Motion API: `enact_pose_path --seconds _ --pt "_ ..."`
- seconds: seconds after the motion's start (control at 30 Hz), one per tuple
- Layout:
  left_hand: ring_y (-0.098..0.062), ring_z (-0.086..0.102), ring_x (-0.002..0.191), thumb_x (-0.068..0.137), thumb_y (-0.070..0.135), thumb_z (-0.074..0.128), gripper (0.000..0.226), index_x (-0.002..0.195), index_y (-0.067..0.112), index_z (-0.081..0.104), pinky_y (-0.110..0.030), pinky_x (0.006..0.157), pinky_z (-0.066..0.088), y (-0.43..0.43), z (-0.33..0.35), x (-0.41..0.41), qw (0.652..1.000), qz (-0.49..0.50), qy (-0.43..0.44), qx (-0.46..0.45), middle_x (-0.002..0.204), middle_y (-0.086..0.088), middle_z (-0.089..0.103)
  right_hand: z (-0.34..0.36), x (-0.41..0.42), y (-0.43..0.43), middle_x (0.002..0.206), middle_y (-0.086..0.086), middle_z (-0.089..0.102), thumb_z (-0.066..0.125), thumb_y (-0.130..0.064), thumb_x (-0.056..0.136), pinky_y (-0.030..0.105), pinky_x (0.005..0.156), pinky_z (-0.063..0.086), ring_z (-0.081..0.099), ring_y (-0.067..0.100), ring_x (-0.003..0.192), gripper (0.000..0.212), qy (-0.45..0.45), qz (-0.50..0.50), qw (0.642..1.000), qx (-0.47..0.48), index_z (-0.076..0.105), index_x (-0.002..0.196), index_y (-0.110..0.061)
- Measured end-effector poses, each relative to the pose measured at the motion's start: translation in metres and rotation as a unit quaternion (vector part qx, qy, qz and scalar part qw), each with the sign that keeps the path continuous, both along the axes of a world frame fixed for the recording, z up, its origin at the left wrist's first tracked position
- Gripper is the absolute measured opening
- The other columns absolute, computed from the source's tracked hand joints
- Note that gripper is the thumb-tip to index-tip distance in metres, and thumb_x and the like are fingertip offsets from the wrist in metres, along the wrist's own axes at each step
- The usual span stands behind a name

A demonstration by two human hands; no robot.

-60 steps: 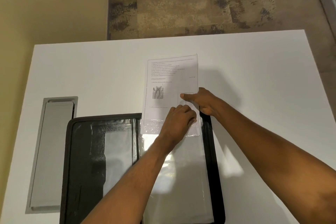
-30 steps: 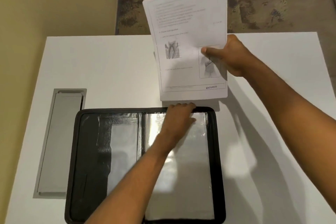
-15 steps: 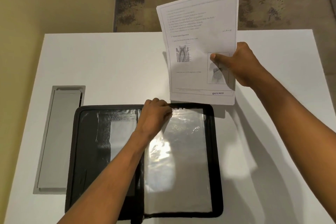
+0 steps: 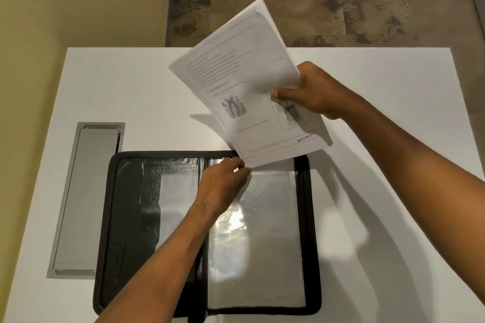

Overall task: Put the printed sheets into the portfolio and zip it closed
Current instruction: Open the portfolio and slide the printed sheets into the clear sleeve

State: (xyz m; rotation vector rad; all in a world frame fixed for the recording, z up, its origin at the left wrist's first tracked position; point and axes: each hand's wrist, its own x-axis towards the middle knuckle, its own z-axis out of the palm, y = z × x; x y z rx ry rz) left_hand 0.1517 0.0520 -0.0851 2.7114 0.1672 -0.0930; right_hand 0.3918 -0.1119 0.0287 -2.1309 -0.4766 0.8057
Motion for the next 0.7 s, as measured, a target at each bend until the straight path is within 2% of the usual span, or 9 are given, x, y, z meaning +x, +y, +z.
enact_pose_path --seconds 0.1,0.13,0.2,0.23,0.33,0.4,0.5,0.6,0.7 --pt "-0.024 0.061 0.075 0.086 0.022 0.076 0.013 0.098 0.020 0.071 -0.031 0.054 0.050 -0.001 -0.004 -0.005 0.998 -0.054 -0.021 0.016 0.094 0.002 0.066 -0.004 0.002 0.008 0.112 0.006 0.072 0.081 -0.035 0.087 0.048 0.086 0.063 0.073 0.021 0.097 0.047 0.001 0.022 1.000 -0.004 0.067 0.126 -0.012" --pt "-0.023 0.059 0.076 0.091 0.026 0.069 0.009 0.099 0.021 0.071 -0.031 0.058 0.049 -0.001 -0.004 -0.006 0.998 -0.055 -0.007 0.011 0.095 0.002 0.064 -0.005 0.002 0.010 0.114 0.006 0.072 0.081 -0.033 0.088 0.048 0.088 0.063 0.072 0.022 0.099 0.046 0.004 0.031 1.000 -0.001 0.067 0.127 -0.012" --pt "-0.019 0.051 0.078 0.100 0.038 0.050 0.024 0.099 0.023 0.069 -0.031 0.066 0.041 -0.001 -0.007 -0.008 0.998 -0.061 -0.011 0.021 0.095 0.004 0.060 -0.008 0.000 0.015 0.114 0.006 0.072 0.081 -0.031 0.088 0.049 0.089 0.062 0.071 0.022 0.100 0.045 0.012 0.047 0.999 0.004 0.068 0.127 -0.014" --pt "-0.018 0.048 0.075 0.100 0.040 0.047 0.026 0.097 0.023 0.068 -0.030 0.065 0.037 -0.001 -0.008 -0.008 0.998 -0.055 -0.006 0.020 0.093 0.004 0.058 -0.009 -0.001 0.018 0.113 0.005 0.072 0.081 -0.031 0.088 0.049 0.089 0.062 0.072 0.022 0.100 0.044 0.015 0.054 0.998 0.002 0.069 0.126 -0.014" --pt "-0.020 0.048 0.065 0.089 0.023 0.067 0.005 0.088 0.019 0.066 -0.028 0.052 0.035 -0.003 -0.003 -0.005 0.999 -0.039 -0.010 0.027 0.082 0.002 0.053 -0.019 -0.007 0.028 0.111 0.005 0.074 0.083 -0.031 0.086 0.047 0.086 0.062 0.072 0.024 0.099 0.044 0.025 0.074 0.997 -0.019 0.069 0.124 -0.012" --pt "-0.020 0.049 0.063 0.084 0.016 0.073 0.008 0.082 0.016 0.066 -0.027 0.048 0.037 -0.005 0.000 -0.002 0.998 -0.052 -0.017 0.027 0.081 0.000 0.053 -0.025 -0.014 0.034 0.110 0.006 0.074 0.084 -0.035 0.083 0.046 0.085 0.062 0.072 0.025 0.099 0.048 0.043 0.081 0.995 -0.025 0.069 0.122 -0.011" --pt "-0.018 0.057 0.068 0.090 0.023 0.071 0.010 0.083 0.017 0.069 -0.028 0.050 0.042 -0.012 0.003 0.001 0.999 -0.048 -0.025 0.000 0.091 0.001 0.059 -0.044 -0.021 0.043 0.107 0.007 0.075 0.085 -0.038 0.081 0.050 0.088 0.062 0.073 0.025 0.096 0.051 0.077 0.081 0.994 -0.017 0.068 0.119 -0.010" --pt "-0.016 0.061 0.070 0.098 0.032 0.062 0.017 0.088 0.021 0.070 -0.028 0.051 0.044 -0.025 0.003 0.005 0.999 -0.046 -0.011 -0.014 0.100 0.005 0.060 -0.054 -0.024 0.052 0.102 0.012 0.076 0.082 -0.025 0.088 0.051 0.089 0.060 0.073 0.033 0.095 0.031 0.095 0.075 0.993 -0.005 0.071 0.111 -0.006" --pt "-0.017 0.064 0.065 0.099 0.034 0.060 0.018 0.090 0.022 0.071 -0.025 0.050 0.042 -0.038 0.005 0.009 0.999 -0.047 0.007 -0.021 0.098 0.006 0.064 -0.058 -0.022 0.059 0.102 0.015 0.075 0.081 -0.024 0.089 0.049 0.087 0.059 0.073 0.035 0.096 0.022 0.101 0.078 0.992 -0.012 0.068 0.100 -0.011"
